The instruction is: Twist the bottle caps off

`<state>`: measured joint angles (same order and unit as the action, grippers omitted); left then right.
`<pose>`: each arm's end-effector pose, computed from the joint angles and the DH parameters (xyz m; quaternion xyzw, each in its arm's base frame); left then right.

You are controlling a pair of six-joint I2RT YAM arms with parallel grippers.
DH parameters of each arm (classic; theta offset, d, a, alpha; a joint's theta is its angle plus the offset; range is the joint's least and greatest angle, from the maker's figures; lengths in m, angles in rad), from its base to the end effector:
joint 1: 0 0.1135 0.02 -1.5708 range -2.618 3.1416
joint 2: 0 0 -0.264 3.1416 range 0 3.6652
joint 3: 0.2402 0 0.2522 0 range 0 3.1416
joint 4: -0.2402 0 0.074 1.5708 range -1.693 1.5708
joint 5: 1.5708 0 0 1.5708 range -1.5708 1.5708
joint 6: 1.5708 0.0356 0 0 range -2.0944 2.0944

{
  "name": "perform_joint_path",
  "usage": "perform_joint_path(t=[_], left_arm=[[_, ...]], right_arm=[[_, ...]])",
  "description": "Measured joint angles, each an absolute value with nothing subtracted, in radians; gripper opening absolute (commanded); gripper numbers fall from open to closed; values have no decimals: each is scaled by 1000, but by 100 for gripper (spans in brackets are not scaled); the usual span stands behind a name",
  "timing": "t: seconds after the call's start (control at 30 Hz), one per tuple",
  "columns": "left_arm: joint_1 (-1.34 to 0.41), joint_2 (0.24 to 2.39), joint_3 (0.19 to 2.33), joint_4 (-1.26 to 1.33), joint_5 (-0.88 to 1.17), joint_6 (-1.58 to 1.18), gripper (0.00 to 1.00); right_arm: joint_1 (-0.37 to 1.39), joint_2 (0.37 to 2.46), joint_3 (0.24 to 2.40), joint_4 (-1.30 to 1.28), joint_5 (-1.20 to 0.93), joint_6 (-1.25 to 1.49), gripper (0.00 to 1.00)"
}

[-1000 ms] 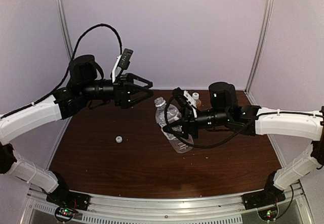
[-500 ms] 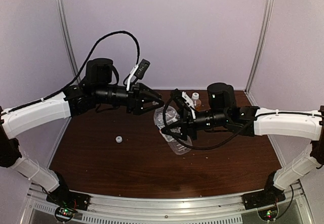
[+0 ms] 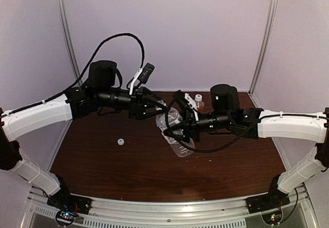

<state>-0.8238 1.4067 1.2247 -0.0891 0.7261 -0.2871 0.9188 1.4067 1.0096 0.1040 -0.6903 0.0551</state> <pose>0.2039 -0.2550 0.3617 0.4045 0.6607 -0.5385 0.3315 0.1780 0.2706 0.3052 -0.4994 0.6016 0.5026 0.3688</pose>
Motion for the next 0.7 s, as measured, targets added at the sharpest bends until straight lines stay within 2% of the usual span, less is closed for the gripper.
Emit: perform_joint_path(t=[0.13, 0.4, 0.57, 0.7], left_arm=[[-824, 1407, 1221, -88, 734, -289, 49], [-825, 1407, 1221, -81, 741, -289, 22], [-824, 1407, 1221, -79, 739, -286, 2], [-824, 1406, 1221, -83, 723, -281, 0]], right_arm=[[919, 1407, 1010, 104, -687, 55, 48], [919, 1406, 1010, 104, -674, 58, 49], [919, 1406, 1010, 104, -651, 59, 66], [923, 1404, 1010, 99, -613, 58, 85]])
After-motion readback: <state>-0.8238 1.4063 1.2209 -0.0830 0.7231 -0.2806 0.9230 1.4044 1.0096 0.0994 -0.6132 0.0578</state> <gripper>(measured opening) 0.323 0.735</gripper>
